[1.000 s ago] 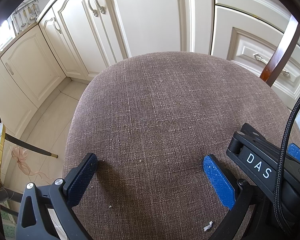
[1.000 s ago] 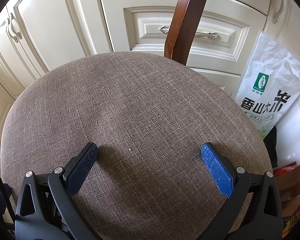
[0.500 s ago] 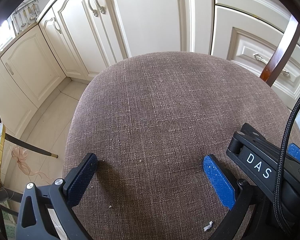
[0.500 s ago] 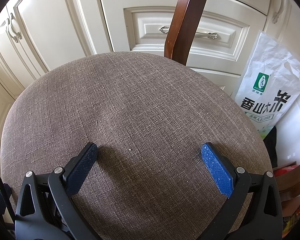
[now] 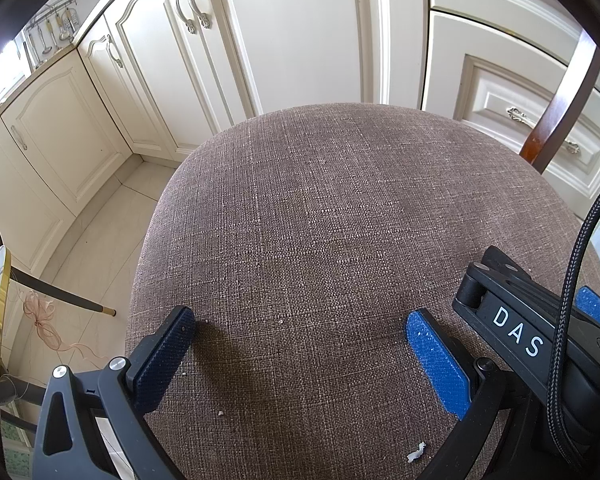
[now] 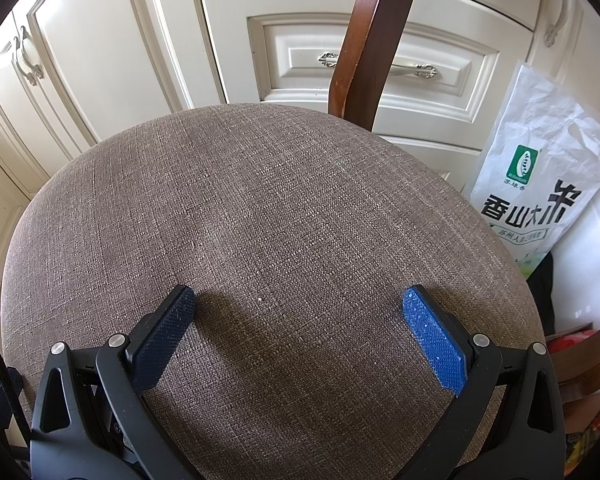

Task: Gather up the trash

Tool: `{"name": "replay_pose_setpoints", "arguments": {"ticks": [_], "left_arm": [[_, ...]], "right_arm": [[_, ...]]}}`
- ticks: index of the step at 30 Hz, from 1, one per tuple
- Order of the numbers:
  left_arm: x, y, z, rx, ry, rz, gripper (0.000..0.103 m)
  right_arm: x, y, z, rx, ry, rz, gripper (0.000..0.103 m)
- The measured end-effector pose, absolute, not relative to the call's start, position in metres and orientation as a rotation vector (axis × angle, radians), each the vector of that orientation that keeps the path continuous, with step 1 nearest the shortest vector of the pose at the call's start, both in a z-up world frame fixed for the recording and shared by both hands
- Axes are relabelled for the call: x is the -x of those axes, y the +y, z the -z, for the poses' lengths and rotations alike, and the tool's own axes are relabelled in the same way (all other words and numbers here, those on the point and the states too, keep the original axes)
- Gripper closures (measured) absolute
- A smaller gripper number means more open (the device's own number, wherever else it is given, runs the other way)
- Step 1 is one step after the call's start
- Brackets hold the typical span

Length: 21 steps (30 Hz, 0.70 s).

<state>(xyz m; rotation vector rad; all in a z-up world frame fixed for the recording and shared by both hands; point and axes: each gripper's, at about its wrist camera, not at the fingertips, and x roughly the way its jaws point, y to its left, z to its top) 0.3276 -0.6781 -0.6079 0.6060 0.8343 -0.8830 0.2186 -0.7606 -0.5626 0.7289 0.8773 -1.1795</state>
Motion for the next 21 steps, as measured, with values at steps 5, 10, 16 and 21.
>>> {"name": "replay_pose_setpoints", "arguments": {"ticks": [5, 10, 16, 21], "left_arm": [[-0.3282, -0.6762, 0.6061, -0.606, 0.834, 0.881, 0.000], [-0.3275, -0.6767, 0.6068, -0.606, 0.834, 0.879, 0.000], [-0.3270, -0.6764, 0.6066, -0.606, 0.833, 0.876, 0.000], [-0.3272, -0.6755, 0.6058, -0.606, 0.834, 0.874, 0.000]], "right_arm": [[-0.2187, -0.7606, 0.5625, -0.729, 0.877, 1.180, 0.000], [-0.2188, -0.7606, 0.5625, -0.729, 0.877, 1.180, 0.000], [-0.2189, -0.7606, 0.5625, -0.729, 0.877, 1.180, 0.000], [-0.2191, -0.7608, 0.5625, -0.729, 0.877, 1.180, 0.000]]}}
